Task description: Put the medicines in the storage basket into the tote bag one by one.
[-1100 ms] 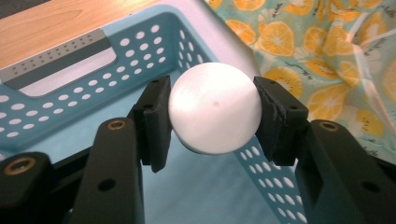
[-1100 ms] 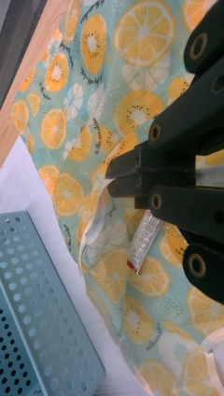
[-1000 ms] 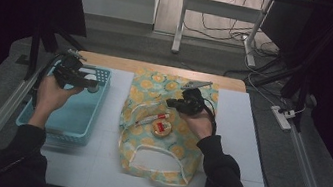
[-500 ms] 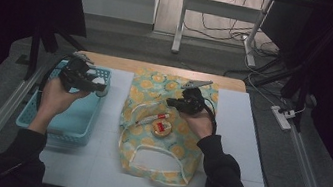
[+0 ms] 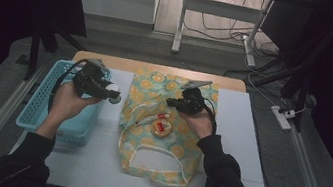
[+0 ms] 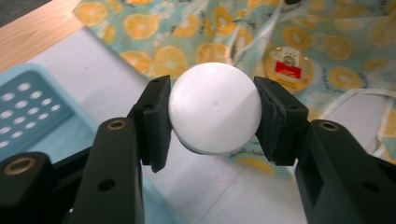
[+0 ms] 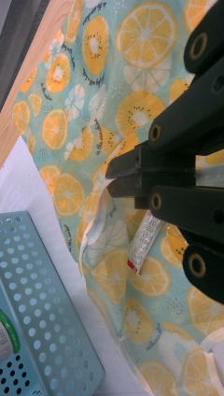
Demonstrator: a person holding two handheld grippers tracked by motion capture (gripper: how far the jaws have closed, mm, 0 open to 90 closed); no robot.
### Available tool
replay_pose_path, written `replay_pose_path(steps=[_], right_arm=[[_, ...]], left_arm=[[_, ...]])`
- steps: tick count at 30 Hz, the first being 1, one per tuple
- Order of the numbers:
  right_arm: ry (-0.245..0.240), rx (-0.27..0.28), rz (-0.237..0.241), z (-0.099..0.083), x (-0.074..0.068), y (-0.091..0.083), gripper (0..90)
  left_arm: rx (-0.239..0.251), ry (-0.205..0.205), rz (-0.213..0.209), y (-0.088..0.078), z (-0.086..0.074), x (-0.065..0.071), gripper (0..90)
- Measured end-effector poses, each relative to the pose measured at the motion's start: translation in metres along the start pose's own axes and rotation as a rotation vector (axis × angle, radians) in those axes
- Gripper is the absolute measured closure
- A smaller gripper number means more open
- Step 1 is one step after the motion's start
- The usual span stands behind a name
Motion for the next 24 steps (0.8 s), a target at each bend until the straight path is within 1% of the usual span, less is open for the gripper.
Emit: replay_pose_path(steps=[7, 12, 14, 19, 24], right_arm=[[0.002, -0.001, -0.001, 0.0, 0.0, 0.0, 90.0], [-0.001, 0.002, -0.001, 0.001, 0.0, -0.001, 90.0], [-0.001, 0.002, -0.003, 0.001, 0.0, -0.001, 90.0], [0.004, 0.003, -0.004, 0.002, 0.0, -0.001, 90.0], [0.001, 0.006, -0.004, 0.003, 0.0, 0.0, 90.0]], left_arm=[[-0.01, 0.037, -0.036, 0.01, 0.01, 0.018, 50.5], [-0.011, 0.07, -0.065, 0.017, 0.019, 0.032, 50.5], [-0.018, 0.084, -0.073, 0.02, 0.021, 0.036, 50.5], [-0.034, 0.11, -0.102, 0.034, 0.027, 0.049, 50.5], [-0.054, 0.128, -0.129, 0.053, 0.031, 0.061, 50.5]])
Point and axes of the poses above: each handheld gripper's, and its own axes: y roughly forward along the jaws, z roughly out of its top, x roughly to its right, the point moved 8 cm from there along y, roughly forward along the jaws, and after that the axes turned 5 degrees about -z, right-handed, at the moved point
